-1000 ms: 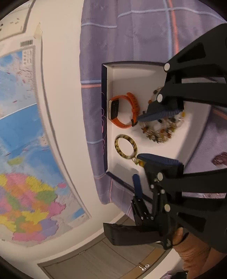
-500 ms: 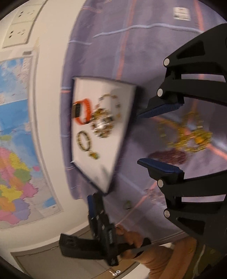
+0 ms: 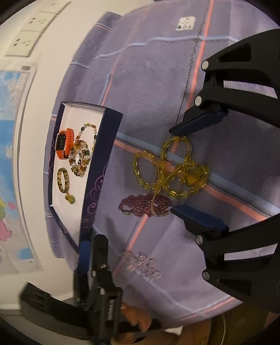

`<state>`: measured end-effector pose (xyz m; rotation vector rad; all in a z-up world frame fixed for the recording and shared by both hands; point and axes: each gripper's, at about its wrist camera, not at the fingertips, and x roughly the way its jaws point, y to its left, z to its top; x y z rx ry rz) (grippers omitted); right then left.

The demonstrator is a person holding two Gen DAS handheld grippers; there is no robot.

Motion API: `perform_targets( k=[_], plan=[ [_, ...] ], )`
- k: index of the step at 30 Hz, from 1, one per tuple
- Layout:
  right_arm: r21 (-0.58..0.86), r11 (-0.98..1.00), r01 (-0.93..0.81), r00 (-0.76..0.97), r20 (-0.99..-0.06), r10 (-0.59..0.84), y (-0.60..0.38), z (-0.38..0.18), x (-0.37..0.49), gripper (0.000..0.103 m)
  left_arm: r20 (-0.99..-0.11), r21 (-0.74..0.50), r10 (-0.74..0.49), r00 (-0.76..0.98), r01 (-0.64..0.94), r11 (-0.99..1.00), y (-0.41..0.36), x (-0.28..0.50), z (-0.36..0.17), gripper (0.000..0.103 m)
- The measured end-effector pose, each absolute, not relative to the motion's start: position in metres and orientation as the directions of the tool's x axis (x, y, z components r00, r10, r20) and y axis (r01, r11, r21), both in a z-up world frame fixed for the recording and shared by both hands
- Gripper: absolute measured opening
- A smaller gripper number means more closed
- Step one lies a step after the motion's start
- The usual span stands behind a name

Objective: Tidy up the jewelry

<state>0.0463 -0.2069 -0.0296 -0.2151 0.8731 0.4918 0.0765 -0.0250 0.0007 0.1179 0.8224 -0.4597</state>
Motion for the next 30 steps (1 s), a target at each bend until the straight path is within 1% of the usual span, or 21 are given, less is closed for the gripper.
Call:
perform_targets(
  k=[1,2,3,5,8,9,10,13,17,20,23,27,30],
  plan=[
    [0.018,0.866,-0.501,0.542,-0.773,0.33,-0.207,-0.029,0.045,0.046,-0.732,-0.074,-0.347,0.586,0.438,0.896,-0.026,0.077,0.0,0.066],
    [0.018,0.868,-0.497,0.546,-0.77,0.329,-0.208,-0.028,0.045,0.036,-0.734,-0.075,-0.347,0.584,0.438,0.896,-0.027,0.077,-0.001,0.066],
    [0.019,0.871,-0.491,0.548,-0.77,0.326,-0.21,-0.028,0.045,0.033,-0.736,-0.078,-0.349,0.58,0.439,0.895,-0.027,0.077,-0.002,0.066],
    [0.033,0.877,-0.48,0.549,-0.768,0.33,-0.217,-0.027,0.046,0.022,-0.738,-0.074,-0.344,0.58,0.438,0.896,-0.029,0.077,-0.003,0.066],
    [0.079,0.883,-0.464,0.548,-0.758,0.355,-0.227,-0.024,0.047,0.011,-0.742,-0.072,-0.342,0.577,0.439,0.896,-0.029,0.076,-0.004,0.066],
    [0.092,0.886,-0.455,0.553,-0.751,0.362,-0.231,-0.022,0.048,0.011,-0.743,-0.07,-0.343,0.575,0.443,0.894,-0.03,0.075,-0.004,0.066],
    [0.109,0.891,-0.441,0.558,-0.744,0.367,-0.236,-0.02,0.049,0.006,-0.742,-0.067,-0.344,0.575,0.447,0.892,-0.031,0.074,-0.004,0.066],
    [0.203,0.891,-0.406,0.567,-0.709,0.419,-0.253,-0.012,0.051,0.006,-0.741,-0.062,-0.352,0.572,0.464,0.884,-0.035,0.072,-0.002,0.066],
    [0.269,0.884,-0.383,0.596,-0.659,0.458,-0.268,0.002,0.052,0.006,-0.745,-0.039,-0.36,0.562,0.502,0.864,-0.049,0.069,-0.004,0.066],
    [0.323,0.869,-0.374,0.625,-0.604,0.494,-0.279,0.016,0.049,0.006,-0.754,-0.007,-0.348,0.558,0.521,0.853,-0.06,0.068,-0.007,0.066],
    [0.347,0.857,-0.381,0.642,-0.567,0.515,-0.284,0.028,0.047,0.007,-0.756,0.01,-0.335,0.562,0.522,0.853,-0.064,0.069,-0.009,0.066],
    [0.358,0.839,-0.409,0.631,-0.554,0.544,-0.279,0.033,0.044,0.007,-0.735,-0.031,-0.339,0.587,0.47,0.882,-0.042,0.073,0.0,0.066],
    [0.395,0.803,-0.445,0.628,-0.502,0.595,-0.278,0.044,0.038,0.007,-0.728,-0.046,-0.323,0.605,0.427,0.903,-0.022,0.074,0.006,0.065]
  ],
)
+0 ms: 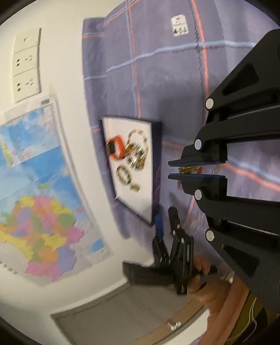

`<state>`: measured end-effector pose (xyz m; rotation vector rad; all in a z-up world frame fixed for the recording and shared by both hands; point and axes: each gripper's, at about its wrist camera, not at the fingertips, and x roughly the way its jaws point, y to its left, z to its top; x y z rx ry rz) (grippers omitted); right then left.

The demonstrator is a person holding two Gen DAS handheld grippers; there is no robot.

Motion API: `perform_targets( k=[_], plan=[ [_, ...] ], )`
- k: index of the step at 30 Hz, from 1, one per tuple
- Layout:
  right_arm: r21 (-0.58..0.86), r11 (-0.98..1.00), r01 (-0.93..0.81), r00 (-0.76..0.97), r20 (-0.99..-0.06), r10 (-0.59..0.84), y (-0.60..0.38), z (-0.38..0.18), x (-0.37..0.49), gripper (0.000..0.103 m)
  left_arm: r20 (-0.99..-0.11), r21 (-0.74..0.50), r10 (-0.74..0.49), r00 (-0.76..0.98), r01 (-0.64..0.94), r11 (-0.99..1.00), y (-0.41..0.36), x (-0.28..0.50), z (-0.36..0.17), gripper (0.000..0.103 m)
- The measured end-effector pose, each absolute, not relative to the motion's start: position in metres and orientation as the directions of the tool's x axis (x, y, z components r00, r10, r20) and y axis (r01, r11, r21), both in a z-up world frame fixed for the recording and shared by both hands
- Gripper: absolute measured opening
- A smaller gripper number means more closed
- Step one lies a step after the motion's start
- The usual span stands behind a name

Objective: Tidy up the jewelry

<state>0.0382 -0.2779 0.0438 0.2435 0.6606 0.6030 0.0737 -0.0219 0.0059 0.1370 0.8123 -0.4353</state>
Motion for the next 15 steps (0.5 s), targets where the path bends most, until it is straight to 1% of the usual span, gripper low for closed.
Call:
perform_targets(
  k=[7,11,15],
  plan=[
    [0.373,0.774,-0.511,0.669,-0.393,0.631,-0.278,0.088,0.019,0.007,-0.7,-0.097,-0.305,0.645,0.337,0.936,0.03,0.063,0.019,0.065],
    [0.364,0.759,-0.54,0.682,-0.34,0.648,-0.277,0.108,0.01,0.007,-0.7,-0.095,-0.323,0.637,0.364,0.926,0.03,0.049,0.019,0.064],
    [0.358,0.746,-0.562,0.68,-0.312,0.663,-0.274,0.119,0.005,0.007,-0.708,-0.061,-0.339,0.619,0.425,0.903,0.017,0.034,0.014,0.064]
  ],
)
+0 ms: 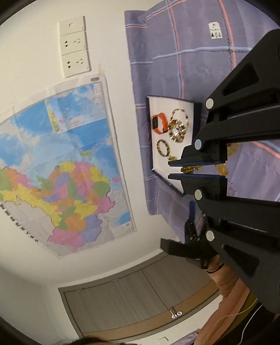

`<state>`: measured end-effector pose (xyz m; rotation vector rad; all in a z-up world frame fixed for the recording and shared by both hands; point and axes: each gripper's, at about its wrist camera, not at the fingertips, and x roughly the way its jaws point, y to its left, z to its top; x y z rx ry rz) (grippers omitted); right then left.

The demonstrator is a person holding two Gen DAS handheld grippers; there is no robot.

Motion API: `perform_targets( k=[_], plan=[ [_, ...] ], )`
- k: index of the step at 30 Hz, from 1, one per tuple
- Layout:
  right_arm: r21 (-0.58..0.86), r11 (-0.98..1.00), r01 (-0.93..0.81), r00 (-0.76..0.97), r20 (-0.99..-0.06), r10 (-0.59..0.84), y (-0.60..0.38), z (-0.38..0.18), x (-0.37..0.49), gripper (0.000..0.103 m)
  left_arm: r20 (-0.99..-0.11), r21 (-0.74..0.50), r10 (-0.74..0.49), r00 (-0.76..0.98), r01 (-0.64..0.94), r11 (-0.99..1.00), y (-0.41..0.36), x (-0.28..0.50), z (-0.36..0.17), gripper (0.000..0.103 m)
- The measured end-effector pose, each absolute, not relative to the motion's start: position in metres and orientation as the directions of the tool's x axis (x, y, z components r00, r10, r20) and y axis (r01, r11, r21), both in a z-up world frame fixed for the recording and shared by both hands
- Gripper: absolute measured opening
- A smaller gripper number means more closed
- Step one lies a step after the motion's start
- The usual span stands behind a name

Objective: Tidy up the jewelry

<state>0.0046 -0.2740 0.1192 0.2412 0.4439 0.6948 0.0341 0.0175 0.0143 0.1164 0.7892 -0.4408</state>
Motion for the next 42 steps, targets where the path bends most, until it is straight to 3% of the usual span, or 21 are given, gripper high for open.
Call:
perform_targets(
  k=[9,15,18,20,23,28,33,42],
  plan=[
    [0.395,0.734,-0.552,0.613,-0.405,0.679,-0.259,0.088,0.016,0.007,-0.732,-0.051,-0.401,0.551,0.543,0.838,-0.009,0.007,-0.006,0.066],
    [0.313,0.813,-0.491,0.56,-0.601,0.57,-0.238,0.034,0.025,0.007,-0.78,-0.02,-0.342,0.524,0.526,0.85,-0.022,0.016,-0.028,0.066],
    [0.26,0.852,-0.455,0.544,-0.676,0.497,-0.232,0.007,0.028,0.017,-0.78,-0.031,-0.349,0.519,0.524,0.851,-0.021,0.018,-0.028,0.066],
    [0.243,0.862,-0.444,0.54,-0.695,0.474,-0.231,-0.003,0.029,0.049,-0.78,-0.023,-0.343,0.523,0.524,0.851,-0.022,0.017,-0.029,0.066],
    [0.156,0.889,-0.431,0.554,-0.732,0.397,-0.222,-0.014,0.03,0.067,-0.778,-0.027,-0.347,0.524,0.524,0.851,-0.022,0.015,-0.027,0.065],
    [0.102,0.882,-0.46,0.526,-0.769,0.363,-0.205,-0.029,0.03,0.072,-0.741,-0.149,-0.435,0.511,0.507,0.849,-0.003,0.008,-0.021,0.063],
    [0.045,0.882,-0.47,0.542,-0.773,0.328,-0.197,-0.033,0.026,0.071,-0.7,-0.205,-0.478,0.53,0.492,0.846,0.022,-0.005,-0.012,0.063],
    [0.023,0.882,-0.471,0.557,-0.767,0.318,-0.196,-0.031,0.024,0.039,-0.712,-0.21,-0.466,0.525,0.474,0.855,0.023,-0.005,-0.013,0.063]
  ],
)
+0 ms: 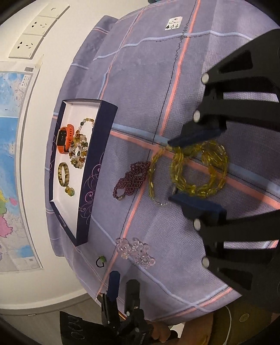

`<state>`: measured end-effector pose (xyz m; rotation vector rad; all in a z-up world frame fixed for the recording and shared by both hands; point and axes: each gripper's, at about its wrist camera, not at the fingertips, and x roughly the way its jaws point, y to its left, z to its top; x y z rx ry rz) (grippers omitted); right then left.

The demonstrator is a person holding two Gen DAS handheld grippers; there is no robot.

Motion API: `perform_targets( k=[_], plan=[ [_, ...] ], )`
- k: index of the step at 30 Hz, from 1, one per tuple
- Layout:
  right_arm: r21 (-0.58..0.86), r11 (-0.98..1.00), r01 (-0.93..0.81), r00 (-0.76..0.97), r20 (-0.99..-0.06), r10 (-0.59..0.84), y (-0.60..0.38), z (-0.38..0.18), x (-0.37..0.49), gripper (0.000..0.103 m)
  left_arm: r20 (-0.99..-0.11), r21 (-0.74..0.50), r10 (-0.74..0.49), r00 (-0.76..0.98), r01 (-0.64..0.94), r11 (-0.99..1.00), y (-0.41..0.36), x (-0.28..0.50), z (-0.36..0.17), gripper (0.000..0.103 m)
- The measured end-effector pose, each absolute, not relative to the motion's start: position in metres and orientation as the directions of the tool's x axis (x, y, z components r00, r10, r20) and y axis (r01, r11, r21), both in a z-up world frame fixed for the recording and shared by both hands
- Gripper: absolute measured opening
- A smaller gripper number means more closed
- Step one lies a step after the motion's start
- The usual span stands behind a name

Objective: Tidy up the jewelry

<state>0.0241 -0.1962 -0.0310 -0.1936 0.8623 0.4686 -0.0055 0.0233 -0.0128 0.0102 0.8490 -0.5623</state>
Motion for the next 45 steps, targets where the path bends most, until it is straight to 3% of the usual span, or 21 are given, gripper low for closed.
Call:
perform_targets(
  k=[2,9,13,21,27,29,33,35,45],
  plan=[
    [0.026,0.884,-0.466,0.56,-0.766,0.317,-0.198,-0.03,0.024,0.026,-0.713,-0.199,-0.464,0.525,0.483,0.853,0.019,-0.005,-0.013,0.063],
    [0.082,0.881,-0.466,0.547,-0.756,0.359,-0.204,-0.028,0.025,0.011,-0.739,-0.152,-0.415,0.531,0.469,0.87,0.011,0.0,-0.018,0.063],
    [0.142,0.868,-0.476,0.529,-0.742,0.411,-0.208,-0.023,0.026,0.005,-0.764,-0.099,-0.371,0.528,0.473,0.876,-0.002,0.006,-0.024,0.063],
    [0.243,0.842,-0.481,0.52,-0.694,0.497,-0.215,-0.008,0.026,0.006,-0.776,-0.048,-0.352,0.524,0.507,0.861,-0.02,0.01,-0.027,0.063],
    [0.348,0.794,-0.498,0.521,-0.612,0.595,-0.225,0.014,0.026,0.006,-0.776,0.001,-0.309,0.55,0.491,0.871,-0.026,0.01,-0.028,0.045],
    [0.357,0.79,-0.498,0.533,-0.593,0.604,-0.227,0.021,0.026,0.006,-0.775,0.0,-0.305,0.553,0.482,0.876,-0.025,0.011,-0.027,0.028],
    [0.382,0.779,-0.498,0.545,-0.561,0.623,-0.231,0.031,0.027,0.006,-0.768,-0.053,-0.338,0.543,0.473,0.88,-0.016,0.013,-0.023,0.017],
    [0.388,0.774,-0.501,0.553,-0.545,0.631,-0.233,0.036,0.027,0.006,-0.76,-0.07,-0.353,0.546,0.471,0.879,-0.012,0.012,-0.019,0.007],
    [0.384,0.756,-0.53,0.599,-0.462,0.654,-0.237,0.072,0.026,0.006,-0.738,-0.126,-0.403,0.541,0.476,0.87,-0.006,0.011,-0.007,0.01]
  ],
)
